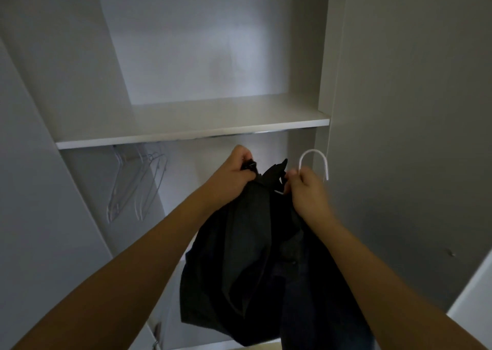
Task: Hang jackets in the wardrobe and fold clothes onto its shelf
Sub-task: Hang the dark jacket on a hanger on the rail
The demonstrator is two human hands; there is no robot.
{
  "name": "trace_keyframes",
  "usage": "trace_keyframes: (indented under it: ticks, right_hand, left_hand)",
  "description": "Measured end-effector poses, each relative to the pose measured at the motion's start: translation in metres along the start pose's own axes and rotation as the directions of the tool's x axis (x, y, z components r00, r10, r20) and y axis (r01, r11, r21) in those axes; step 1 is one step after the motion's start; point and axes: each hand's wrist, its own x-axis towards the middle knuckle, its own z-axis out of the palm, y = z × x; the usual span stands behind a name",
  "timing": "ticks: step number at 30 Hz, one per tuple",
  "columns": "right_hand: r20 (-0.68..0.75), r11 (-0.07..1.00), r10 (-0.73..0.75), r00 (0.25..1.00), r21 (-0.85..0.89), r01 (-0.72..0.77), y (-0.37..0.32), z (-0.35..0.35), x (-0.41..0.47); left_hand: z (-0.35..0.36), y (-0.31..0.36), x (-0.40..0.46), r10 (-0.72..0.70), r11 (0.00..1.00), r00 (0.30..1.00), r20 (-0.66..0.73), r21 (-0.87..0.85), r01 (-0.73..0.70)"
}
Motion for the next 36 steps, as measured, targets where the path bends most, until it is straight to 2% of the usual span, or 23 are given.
trace_keyframes:
  ticks: [3, 6, 8, 10, 13, 17, 22, 25, 29, 33, 36]
  right_hand:
    - [-0.012, 0.986, 0.031, 0.999, 0.163, -0.029, -0.007, -0.004, 0.002]
    - [0.216, 0.930, 0.167, 0.962, 0.289, -0.226, -0.017, -0.011, 0.004]
    - [0.333, 0.918, 0.162, 0.929, 0.294, -0.265, -0.019, -0.015, 0.004]
    - [0.392, 0.915, 0.129, 0.911, 0.308, -0.262, -0.020, -0.017, 0.000]
    - [0.436, 0.900, 0.108, 0.894, 0.340, -0.274, -0.024, -0.019, -0.006]
    - [0.418, 0.891, 0.124, 0.900, 0.352, -0.286, -0.028, -0.024, -0.011]
    - [0.397, 0.923, 0.079, 0.915, 0.318, -0.218, -0.030, -0.024, -0.014]
    - [0.345, 0.910, 0.096, 0.934, 0.350, -0.223, -0.031, -0.025, -0.014]
    - [0.305, 0.874, 0.123, 0.944, 0.417, -0.249, -0.027, -0.029, -0.016]
    - [0.425, 0.842, 0.025, 0.905, 0.478, -0.248, -0.027, -0.038, -0.022]
    - [0.442, 0.780, -0.025, 0.897, 0.570, -0.259, -0.027, -0.045, -0.023]
  left_hand:
    - [-0.014, -0.009, -0.008, -0.044, 0.977, 0.999, -0.008, -0.208, 0.042]
    - [-0.020, -0.010, -0.013, -0.061, 0.907, 0.998, 0.001, -0.417, 0.056]
    - [-0.021, -0.006, -0.013, -0.057, 0.859, 0.998, 0.016, -0.509, 0.057]
    - [-0.019, 0.000, -0.013, -0.044, 0.830, 0.999, 0.024, -0.555, 0.050]
    - [-0.018, 0.007, -0.012, -0.048, 0.846, 0.999, 0.012, -0.531, 0.047]
    - [-0.017, 0.014, -0.011, -0.035, 0.915, 0.999, -0.036, -0.403, 0.018]
    - [-0.013, 0.020, -0.011, -0.030, 0.951, 0.998, -0.052, -0.310, 0.012]
    - [-0.014, 0.015, -0.013, -0.139, 0.955, 0.989, -0.043, -0.269, 0.122]
    - [-0.007, 0.002, -0.026, -0.298, 0.945, 0.943, 0.148, -0.095, 0.314]
    - [0.008, -0.008, -0.033, -0.314, 0.892, 0.941, 0.128, -0.299, 0.338]
    - [0.008, -0.004, -0.029, -0.262, 0.902, 0.959, 0.107, -0.326, 0.283]
